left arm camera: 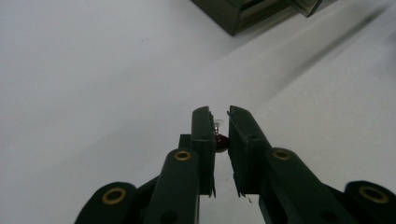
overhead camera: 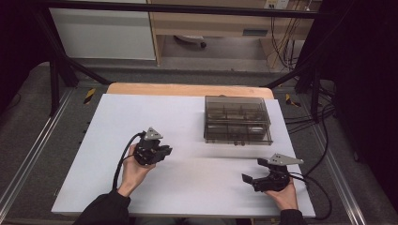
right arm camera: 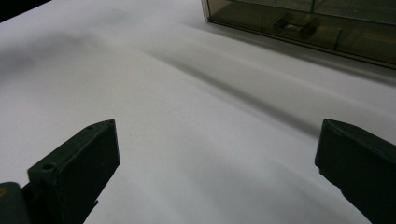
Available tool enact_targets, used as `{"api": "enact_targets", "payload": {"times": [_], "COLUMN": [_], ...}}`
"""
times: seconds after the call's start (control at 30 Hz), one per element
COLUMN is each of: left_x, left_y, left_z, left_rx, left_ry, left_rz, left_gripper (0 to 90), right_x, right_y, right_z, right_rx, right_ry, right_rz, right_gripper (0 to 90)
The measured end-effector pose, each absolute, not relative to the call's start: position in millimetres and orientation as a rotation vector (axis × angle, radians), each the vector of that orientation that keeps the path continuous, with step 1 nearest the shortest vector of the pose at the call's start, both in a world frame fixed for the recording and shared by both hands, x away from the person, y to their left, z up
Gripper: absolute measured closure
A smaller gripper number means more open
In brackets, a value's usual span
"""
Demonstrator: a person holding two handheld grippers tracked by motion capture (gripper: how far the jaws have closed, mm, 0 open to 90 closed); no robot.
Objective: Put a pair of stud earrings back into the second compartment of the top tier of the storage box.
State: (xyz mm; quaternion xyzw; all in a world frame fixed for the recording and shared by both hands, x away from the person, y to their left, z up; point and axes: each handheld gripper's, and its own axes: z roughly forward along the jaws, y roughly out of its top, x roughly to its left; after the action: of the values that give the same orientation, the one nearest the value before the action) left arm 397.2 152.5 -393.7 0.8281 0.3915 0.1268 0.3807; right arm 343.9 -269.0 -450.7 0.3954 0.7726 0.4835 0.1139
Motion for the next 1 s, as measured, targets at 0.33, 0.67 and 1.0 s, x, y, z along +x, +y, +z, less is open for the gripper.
{"api": "enact_targets", "payload": {"times": [0.33, 0.67, 1.0], "left_x": [403.1, 408.1, 414.5], "left_y": [135.3, 117.3, 97.2], "left_z": [-377.2, -363.4, -349.7], "left_rx": [2.101, 2.109, 2.113], "left_ry": [0.966, 0.931, 0.895], "left_rz": [0.325, 0.331, 0.329], "left_gripper": [79.9, 79.9, 79.9], "right_x": [344.0, 344.0, 343.9], "right_y": [-268.9, -269.0, -269.1], "right_z": [-450.9, -450.8, -450.8], "right_rx": [1.159, 1.159, 1.157], "right_ry": [2.268, 2.268, 2.268], "right_rz": [1.415, 1.416, 1.416], "right_gripper": [0.5, 0.5, 0.5]}}
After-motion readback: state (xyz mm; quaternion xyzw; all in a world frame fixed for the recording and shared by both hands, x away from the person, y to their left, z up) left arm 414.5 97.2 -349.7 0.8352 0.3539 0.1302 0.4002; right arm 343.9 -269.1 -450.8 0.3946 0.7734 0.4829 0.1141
